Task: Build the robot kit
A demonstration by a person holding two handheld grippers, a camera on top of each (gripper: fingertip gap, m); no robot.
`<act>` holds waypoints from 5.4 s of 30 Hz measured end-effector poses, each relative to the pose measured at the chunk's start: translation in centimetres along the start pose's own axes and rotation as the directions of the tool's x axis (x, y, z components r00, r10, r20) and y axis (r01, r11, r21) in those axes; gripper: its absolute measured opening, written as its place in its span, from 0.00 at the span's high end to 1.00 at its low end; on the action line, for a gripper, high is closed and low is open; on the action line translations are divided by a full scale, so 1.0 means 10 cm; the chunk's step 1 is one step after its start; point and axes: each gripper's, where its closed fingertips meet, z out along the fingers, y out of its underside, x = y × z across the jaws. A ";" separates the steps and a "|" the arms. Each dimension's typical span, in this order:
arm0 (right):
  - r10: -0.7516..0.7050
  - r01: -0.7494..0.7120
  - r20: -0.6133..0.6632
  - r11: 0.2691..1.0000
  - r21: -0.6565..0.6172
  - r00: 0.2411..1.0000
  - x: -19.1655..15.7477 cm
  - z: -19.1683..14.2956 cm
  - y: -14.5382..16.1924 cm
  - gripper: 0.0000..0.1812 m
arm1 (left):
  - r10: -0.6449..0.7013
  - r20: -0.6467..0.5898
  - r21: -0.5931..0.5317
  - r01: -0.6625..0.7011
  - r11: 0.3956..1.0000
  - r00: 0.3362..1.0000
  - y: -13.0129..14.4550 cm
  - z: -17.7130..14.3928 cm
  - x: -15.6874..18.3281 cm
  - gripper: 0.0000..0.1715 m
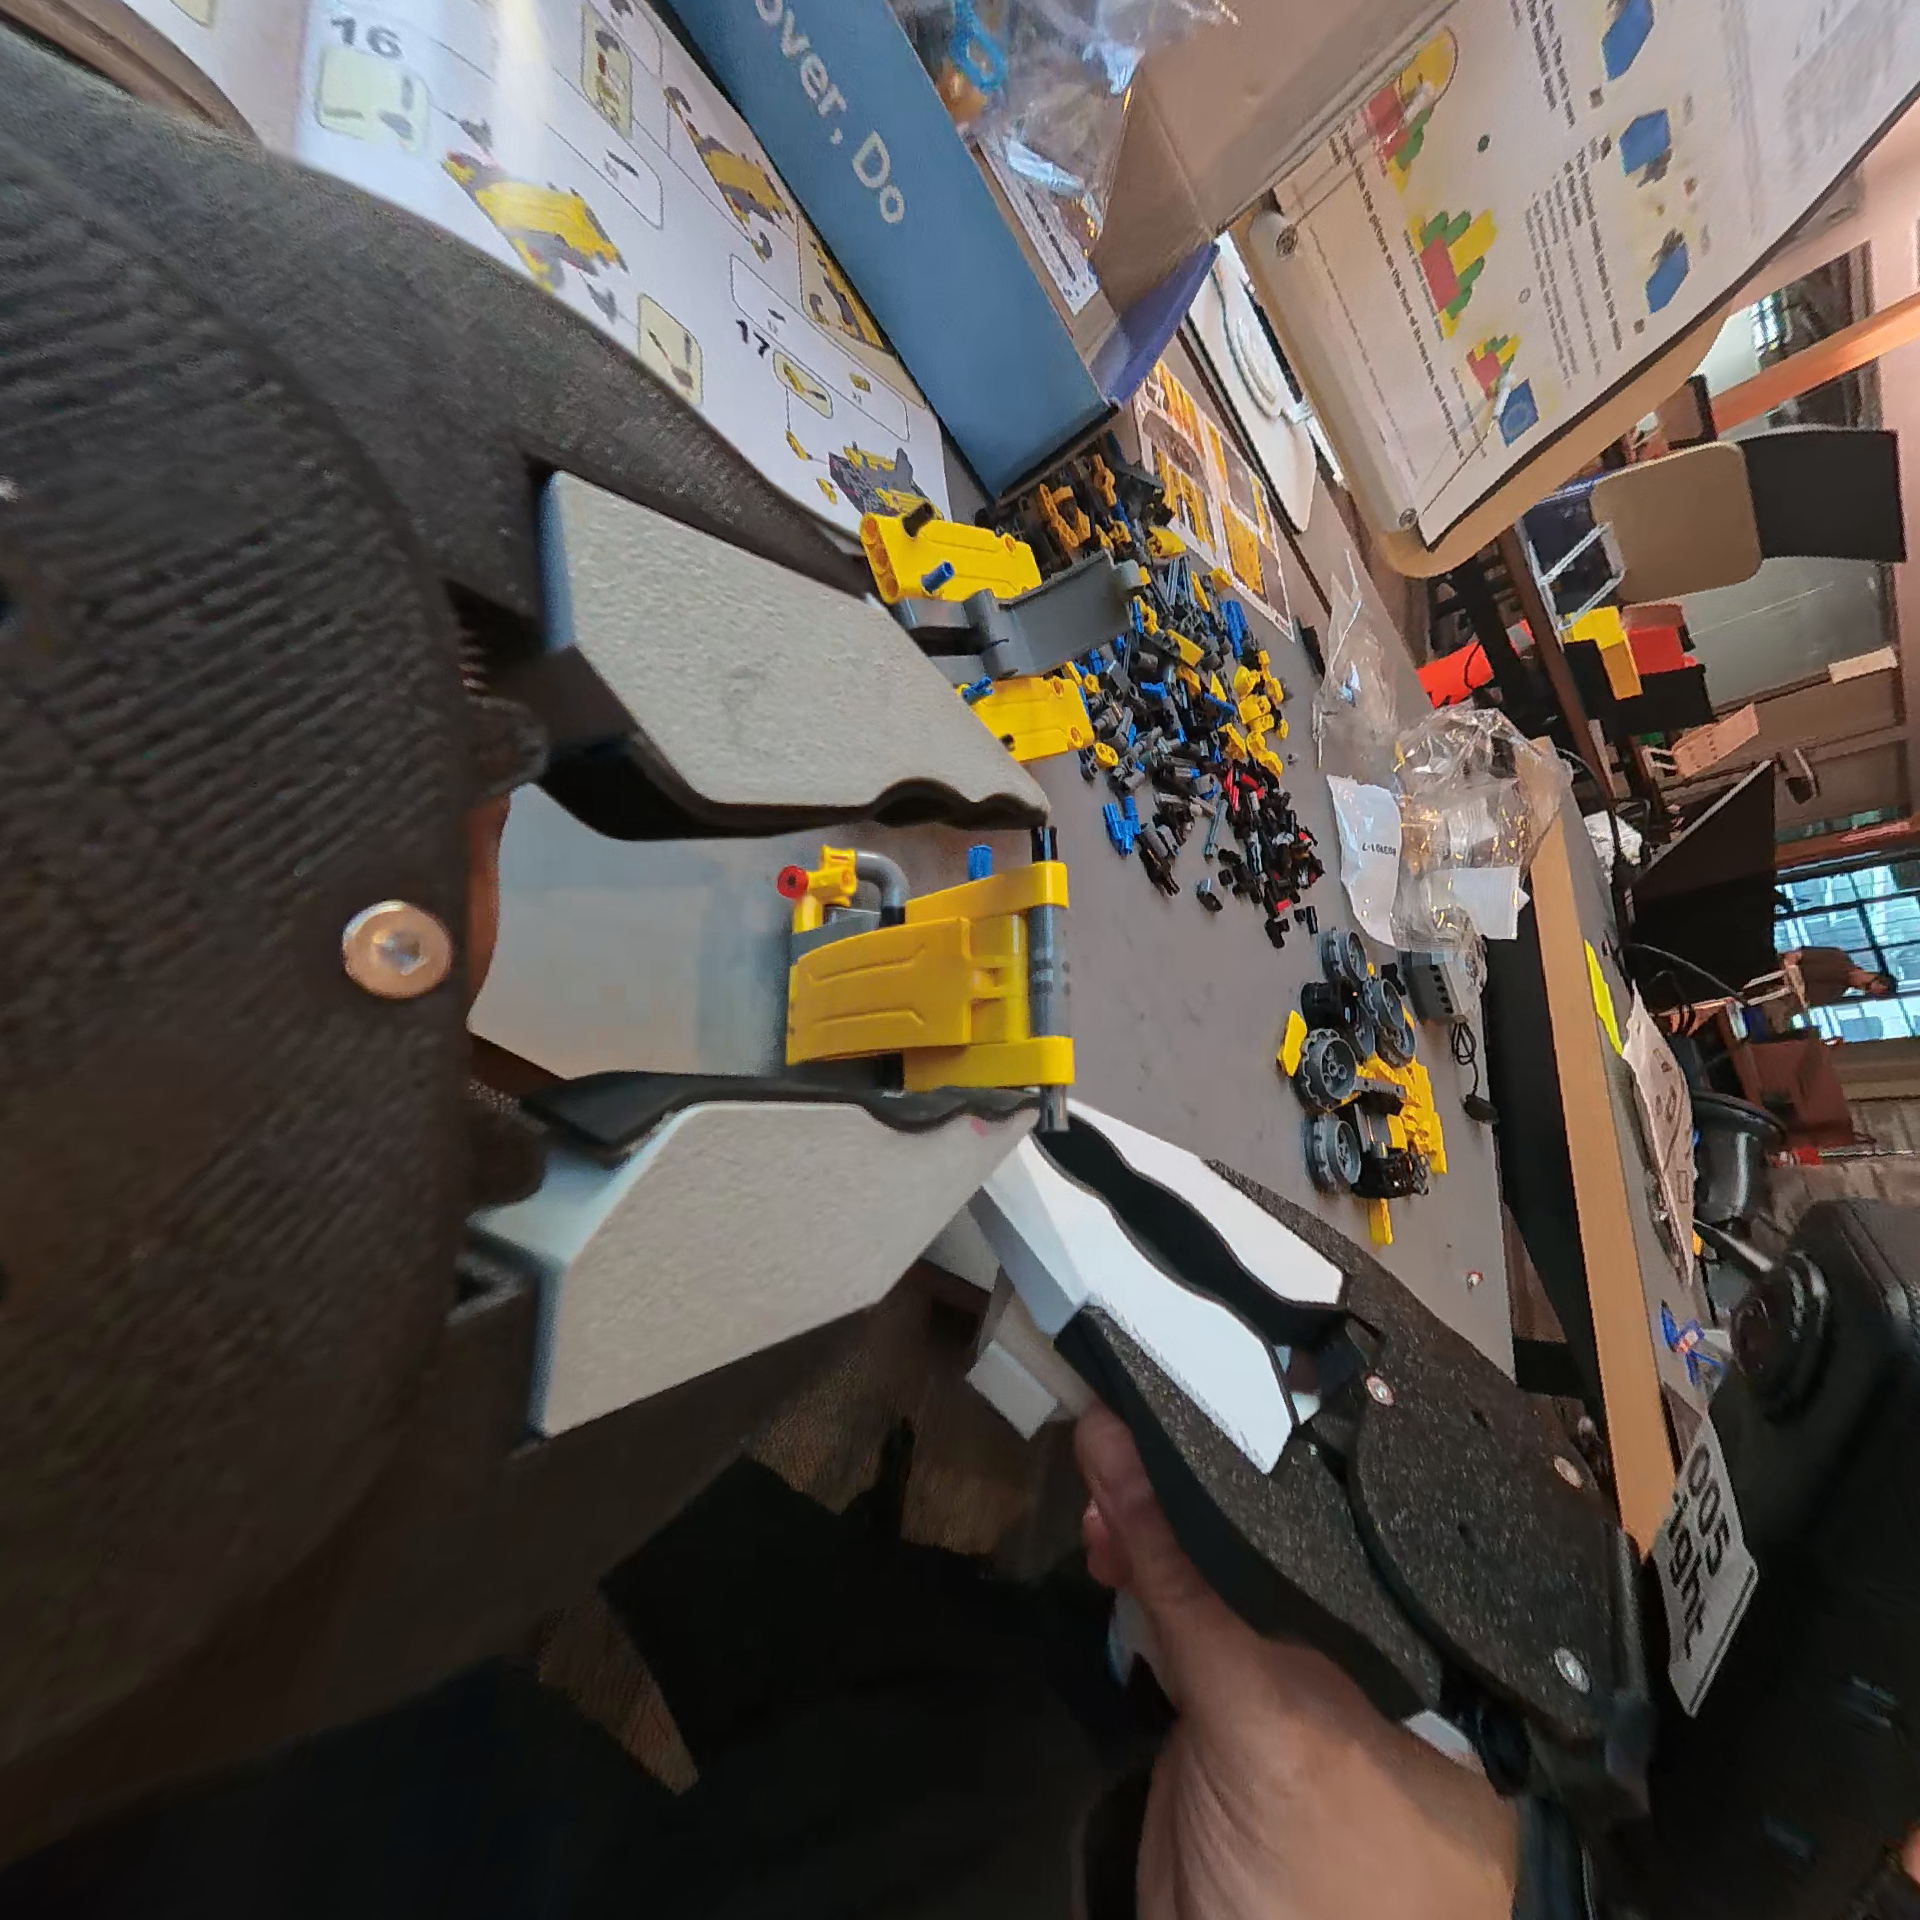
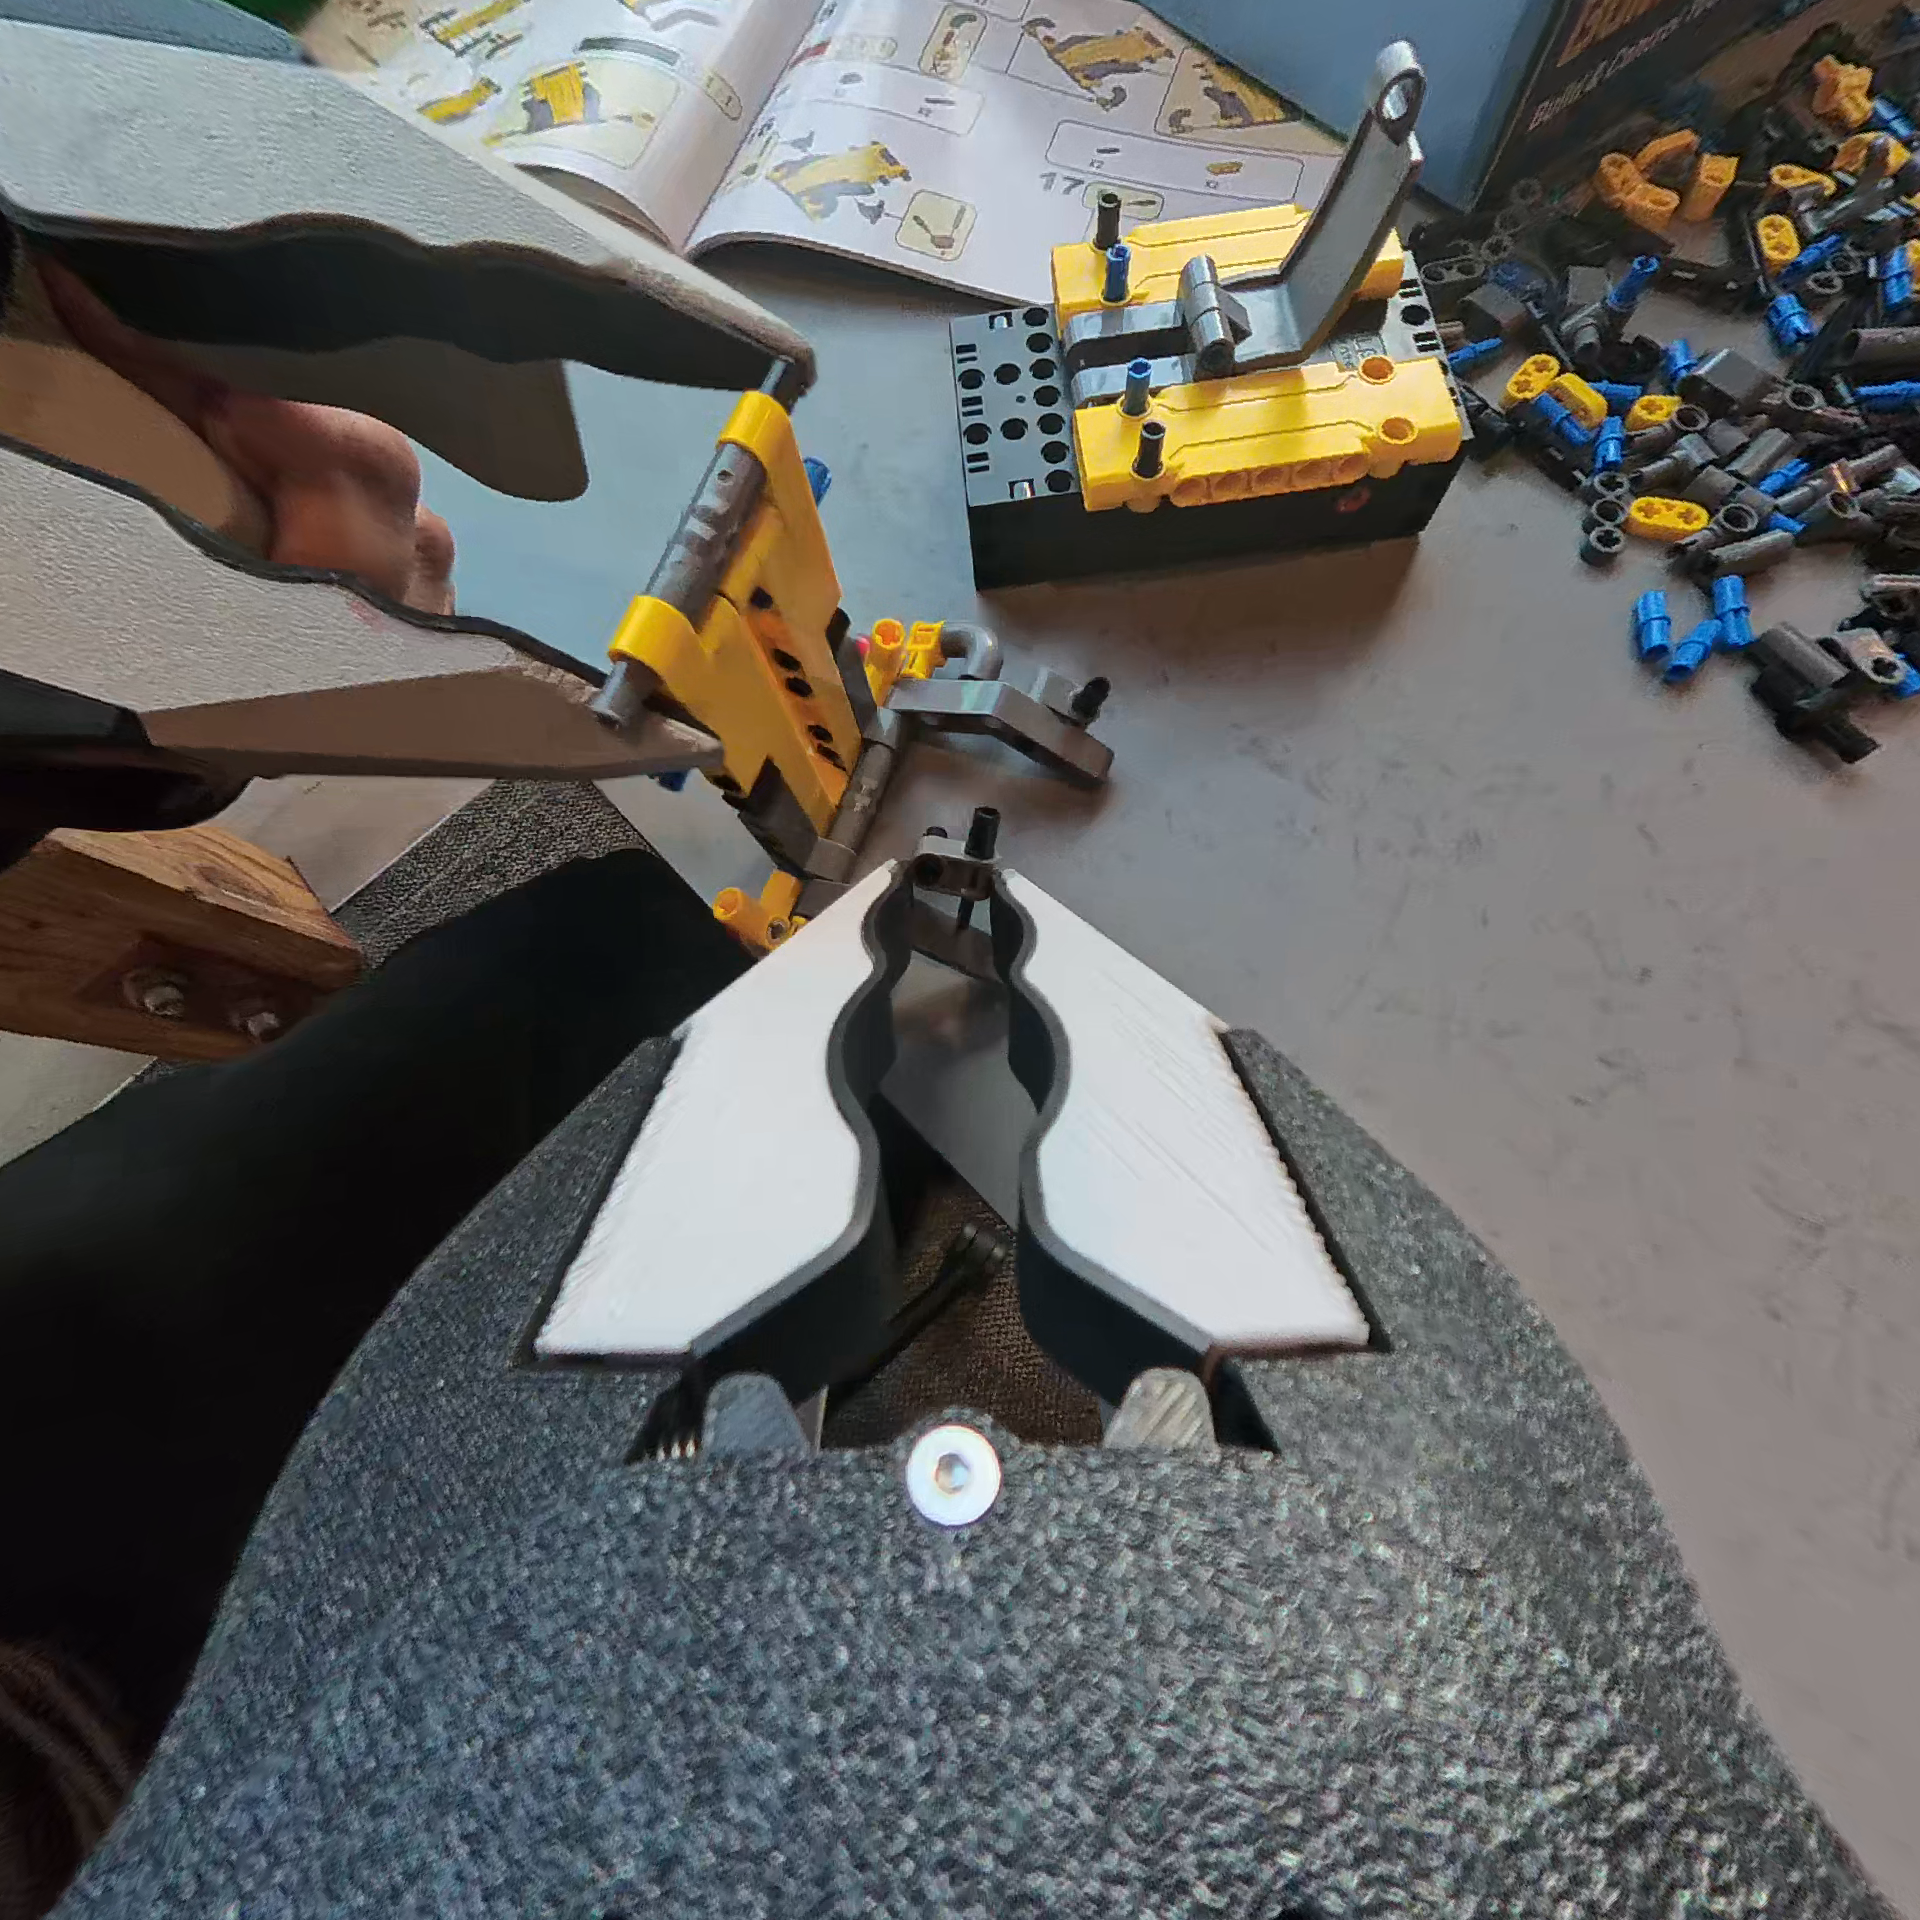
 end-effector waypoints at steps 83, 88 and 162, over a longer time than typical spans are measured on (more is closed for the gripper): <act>0.131 -0.087 -0.033 0.802 0.590 0.991 0.25 -0.79 0.11 0.94 | -0.106 0.050 -0.345 0.117 0.931 0.993 0.34 -0.03 0.37 0.86; 0.071 0.011 -0.110 0.793 0.609 0.991 0.19 -0.73 0.24 0.94 | -0.075 0.043 -0.330 0.085 0.940 0.996 0.50 -0.15 0.50 0.86; -0.261 0.045 0.195 0.696 0.716 0.945 -0.65 -1.53 0.05 0.94 | -0.189 -0.466 -0.120 0.150 0.981 0.865 0.17 -0.45 1.75 0.87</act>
